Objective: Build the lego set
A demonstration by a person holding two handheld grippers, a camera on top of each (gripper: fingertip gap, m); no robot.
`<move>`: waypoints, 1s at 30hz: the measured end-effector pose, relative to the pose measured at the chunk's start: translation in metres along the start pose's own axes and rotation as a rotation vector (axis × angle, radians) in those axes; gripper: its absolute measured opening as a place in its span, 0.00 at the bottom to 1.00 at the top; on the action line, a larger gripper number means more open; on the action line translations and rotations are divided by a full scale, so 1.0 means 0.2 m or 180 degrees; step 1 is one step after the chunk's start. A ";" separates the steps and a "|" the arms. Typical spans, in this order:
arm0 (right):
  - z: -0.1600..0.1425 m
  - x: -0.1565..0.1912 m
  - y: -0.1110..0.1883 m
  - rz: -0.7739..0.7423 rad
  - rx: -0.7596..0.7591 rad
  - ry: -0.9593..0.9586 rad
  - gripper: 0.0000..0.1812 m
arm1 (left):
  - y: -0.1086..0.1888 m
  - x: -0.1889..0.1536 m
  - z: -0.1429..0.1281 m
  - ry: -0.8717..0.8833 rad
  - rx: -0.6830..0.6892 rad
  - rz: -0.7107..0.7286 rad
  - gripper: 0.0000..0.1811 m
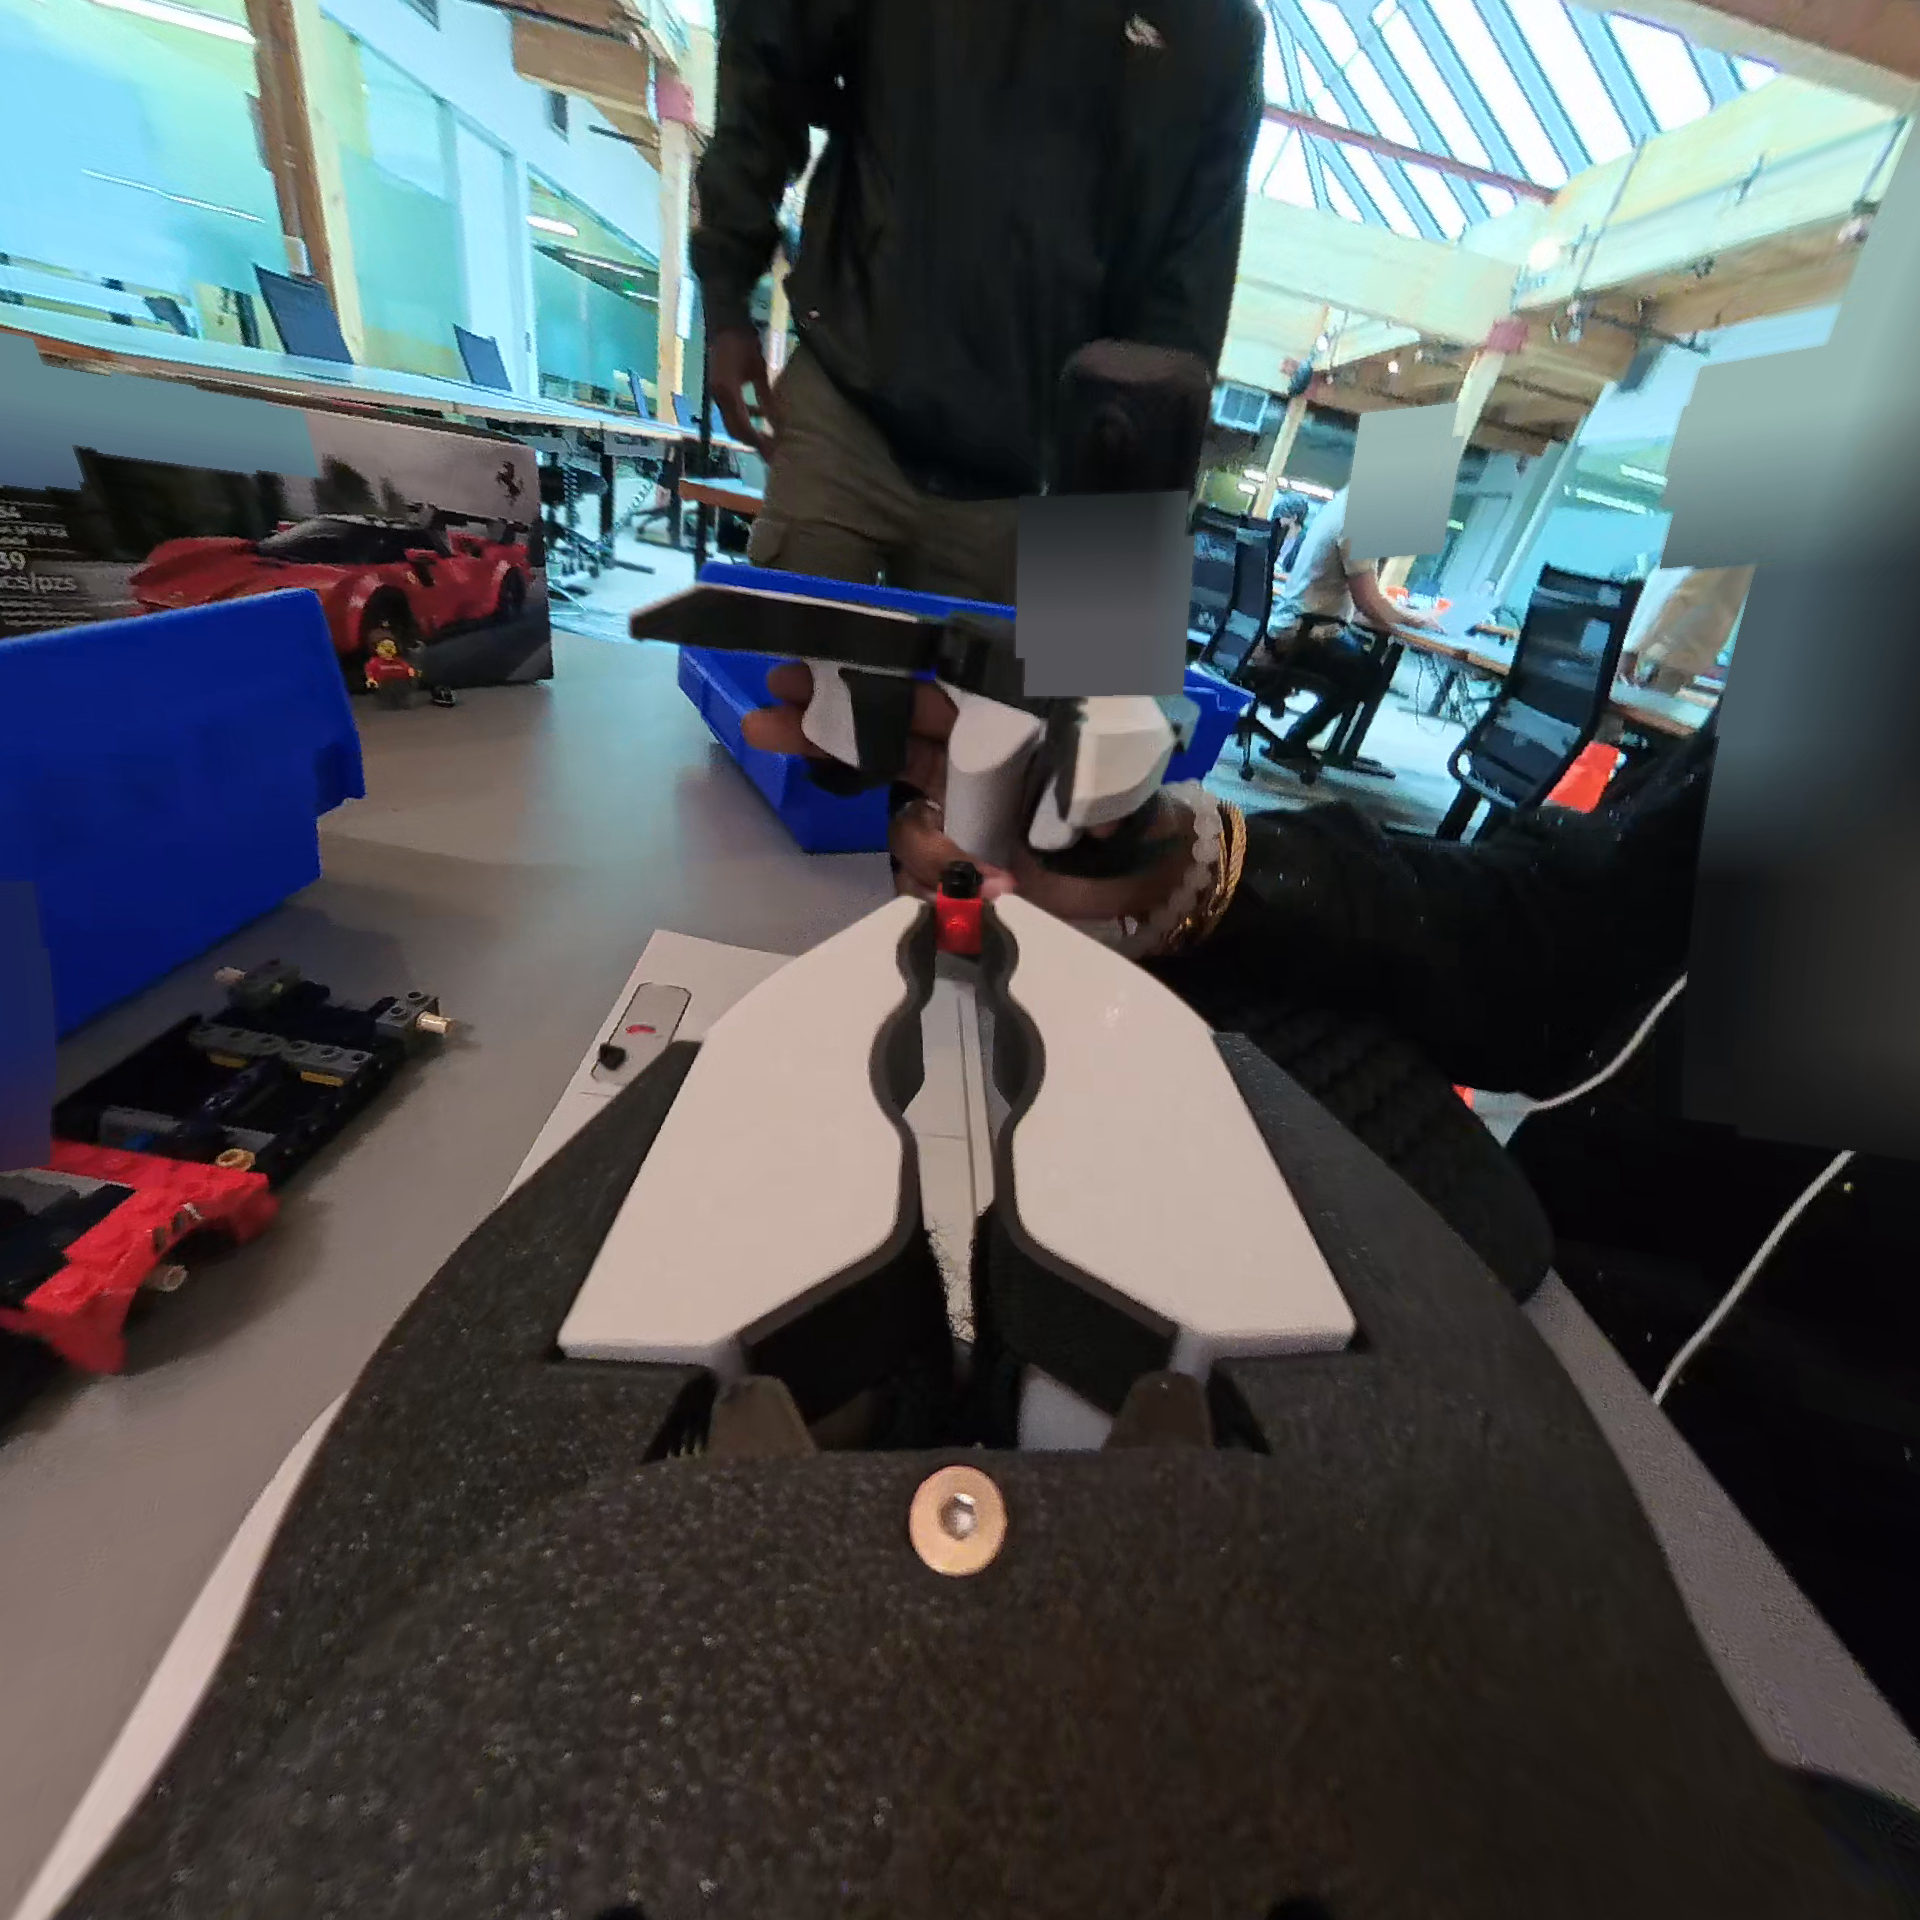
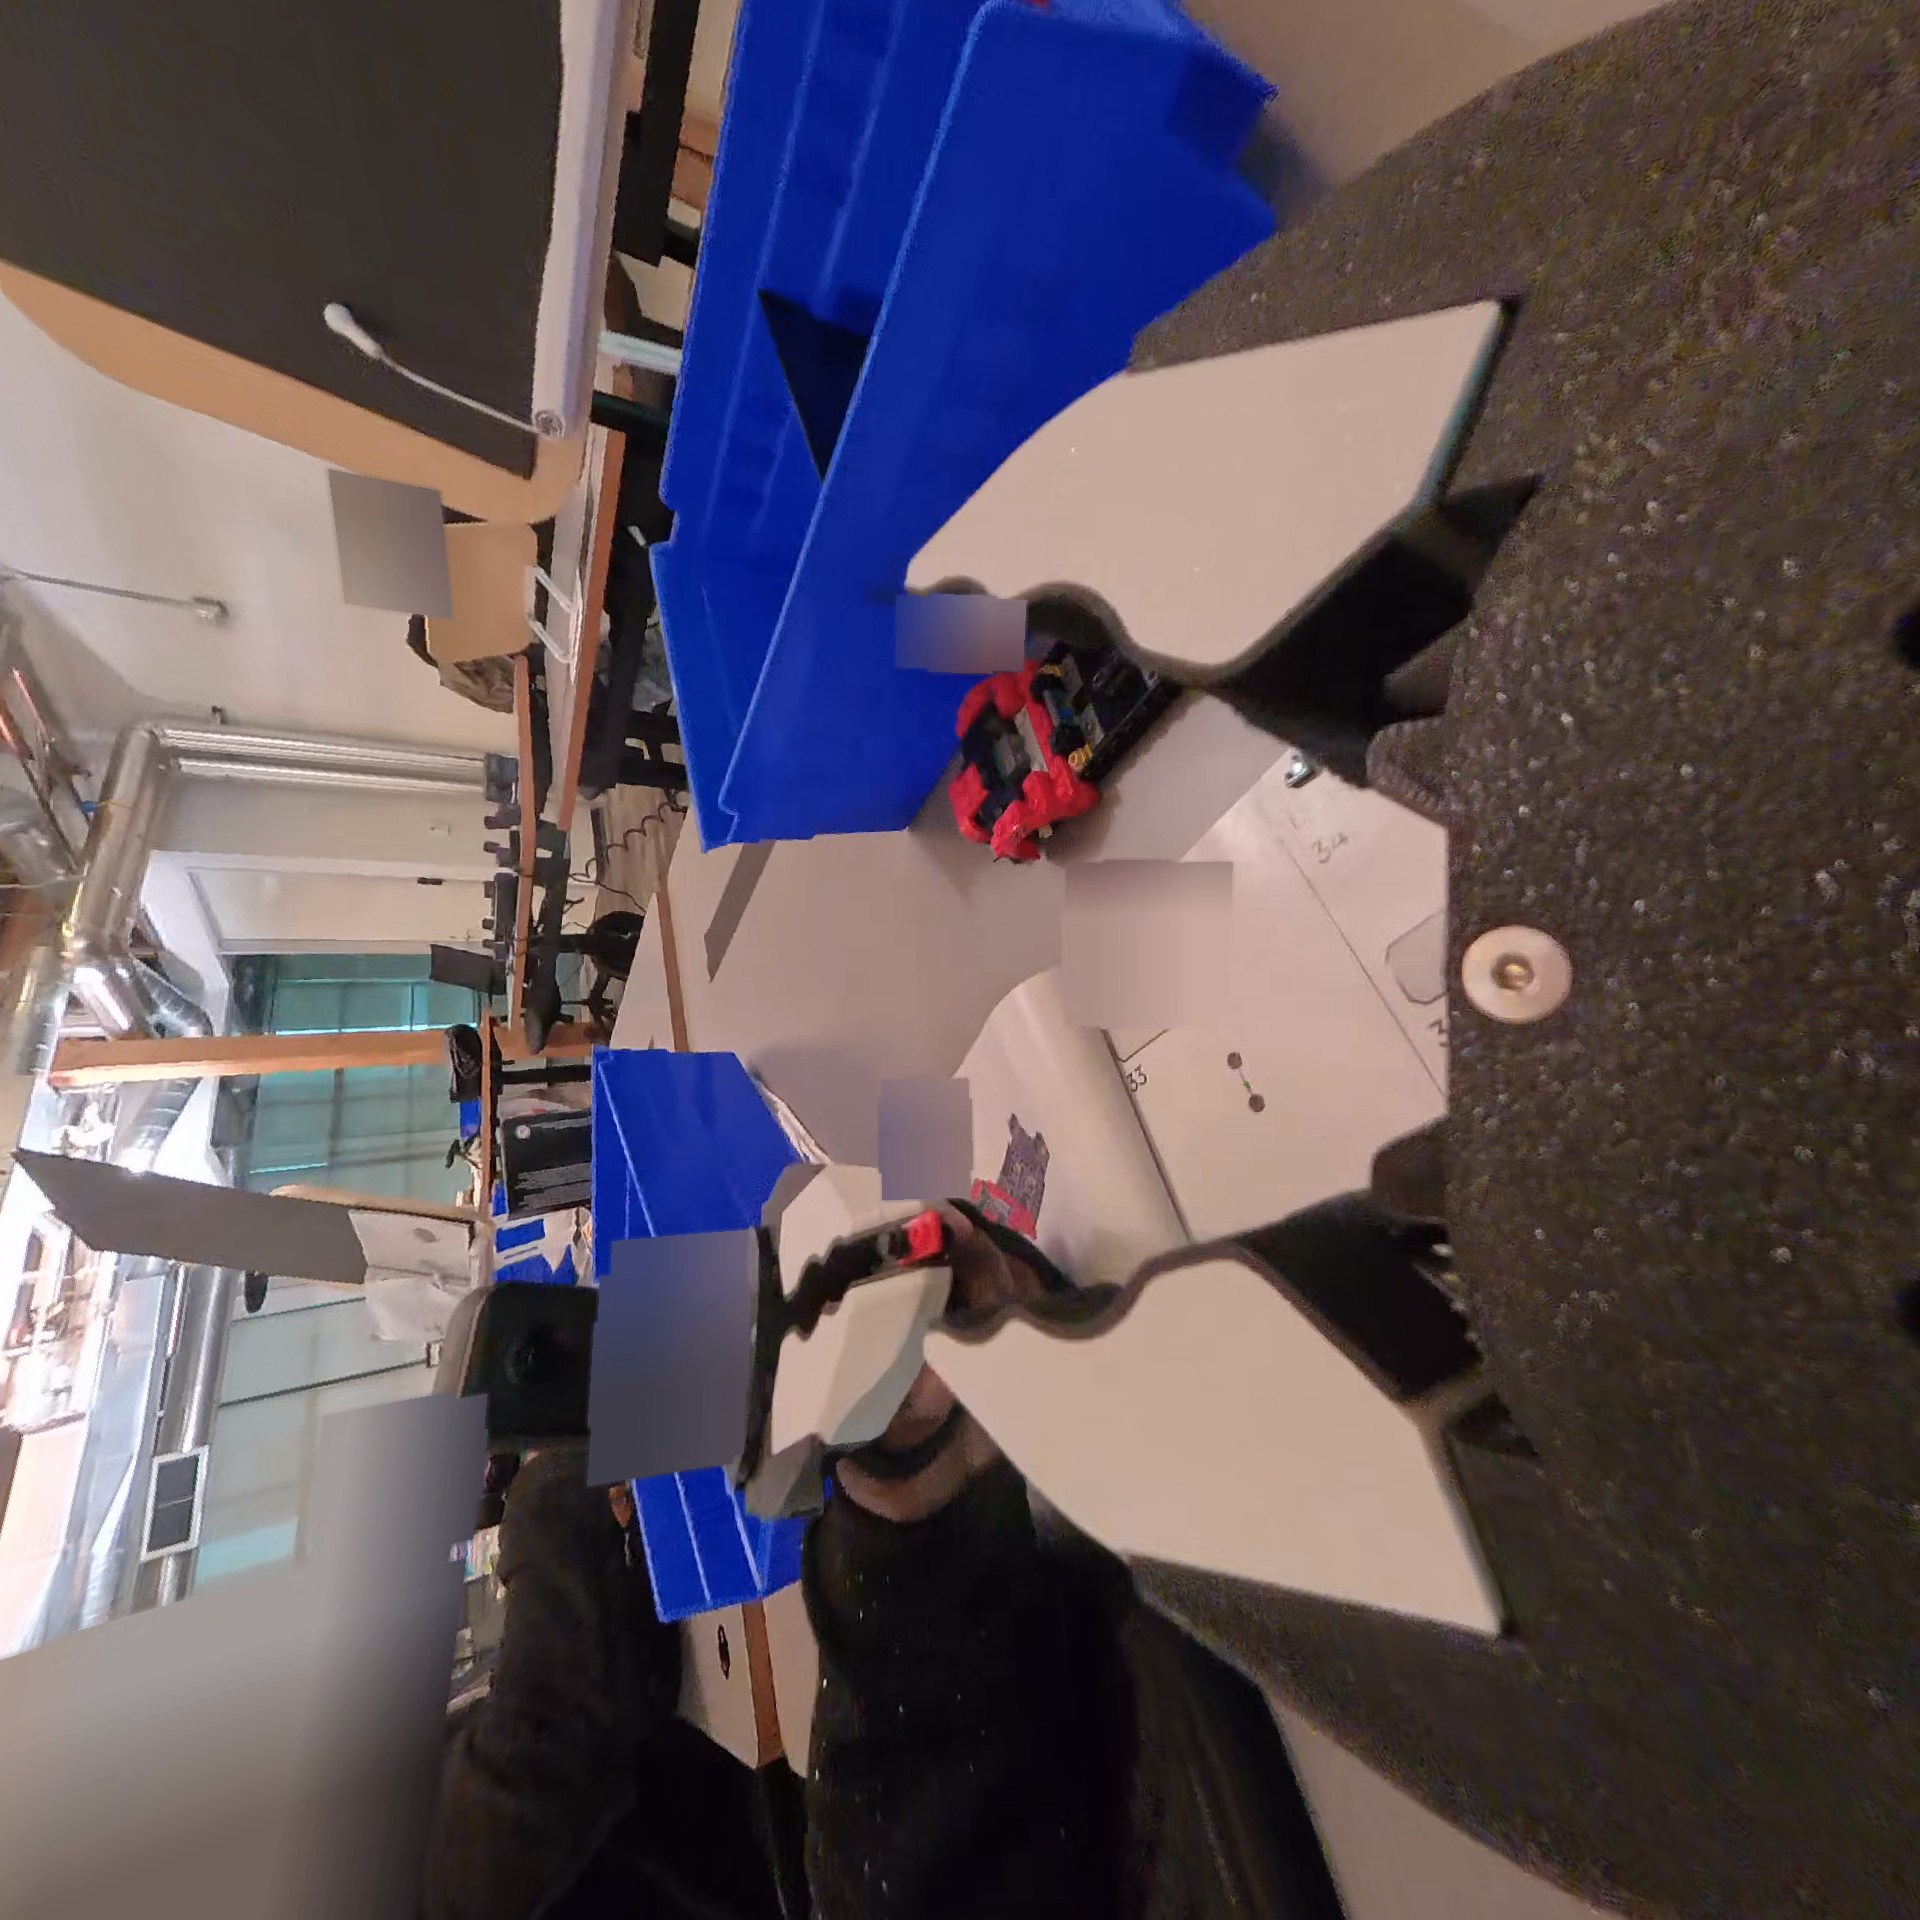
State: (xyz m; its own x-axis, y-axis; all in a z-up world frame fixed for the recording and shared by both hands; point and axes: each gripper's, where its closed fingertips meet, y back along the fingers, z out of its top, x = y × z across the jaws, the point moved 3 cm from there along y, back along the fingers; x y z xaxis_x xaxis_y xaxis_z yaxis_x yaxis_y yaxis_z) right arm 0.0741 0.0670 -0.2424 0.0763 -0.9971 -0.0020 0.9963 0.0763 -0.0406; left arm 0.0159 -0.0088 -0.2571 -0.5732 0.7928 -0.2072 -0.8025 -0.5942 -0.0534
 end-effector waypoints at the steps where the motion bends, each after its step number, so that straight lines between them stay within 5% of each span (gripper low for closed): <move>1: 0.01 0.01 0.00 0.0042 -0.0018 0.0031 0.68 | 0.01 0.00 0.00 -0.0048 0.0016 -0.0019 0.04; 4: 0.03 0.06 -0.01 0.0150 0.0012 0.0180 0.61 | 0.03 -0.01 0.02 -0.0111 -0.0068 -0.0027 0.04; 8: -0.02 0.13 0.00 0.0393 0.0161 0.0485 0.16 | 0.03 -0.01 0.01 -0.0167 -0.0035 -0.0003 0.04; 10: -0.05 0.18 -0.01 0.0584 0.0262 0.0552 0.03 | 0.02 -0.02 -0.01 -0.0165 0.0039 -0.0032 0.04; 21: -0.10 0.25 -0.02 0.1020 0.0443 0.0351 0.09 | 0.00 -0.04 -0.06 -0.0342 0.0341 -0.0120 0.04; 25: 0.01 -0.03 0.16 -0.0101 0.0751 0.0806 0.06 | 0.02 0.03 -0.09 -0.0249 0.0581 0.0212 0.04; 27: 0.02 -0.14 0.24 -0.0523 0.1104 0.0887 0.17 | 0.02 0.05 -0.11 -0.0210 0.0669 0.0317 0.04; 28: -0.01 -0.17 0.25 -0.0617 0.1372 0.0907 0.24 | 0.02 0.06 -0.12 -0.0172 0.0685 0.0315 0.04; 30: -0.10 -0.18 0.21 -0.0477 0.1842 0.0798 0.15 | 0.01 0.06 -0.13 -0.0117 0.0732 0.0315 0.04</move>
State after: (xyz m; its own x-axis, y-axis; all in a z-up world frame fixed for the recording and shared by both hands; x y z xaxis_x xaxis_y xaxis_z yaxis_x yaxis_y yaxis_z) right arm 0.1131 0.1069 -0.2640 -0.0073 -0.9616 -0.2744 0.8616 -0.1453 0.4864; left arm 0.0114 -0.0044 -0.2857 -0.6531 0.7392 -0.1645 -0.7563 -0.6260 0.1900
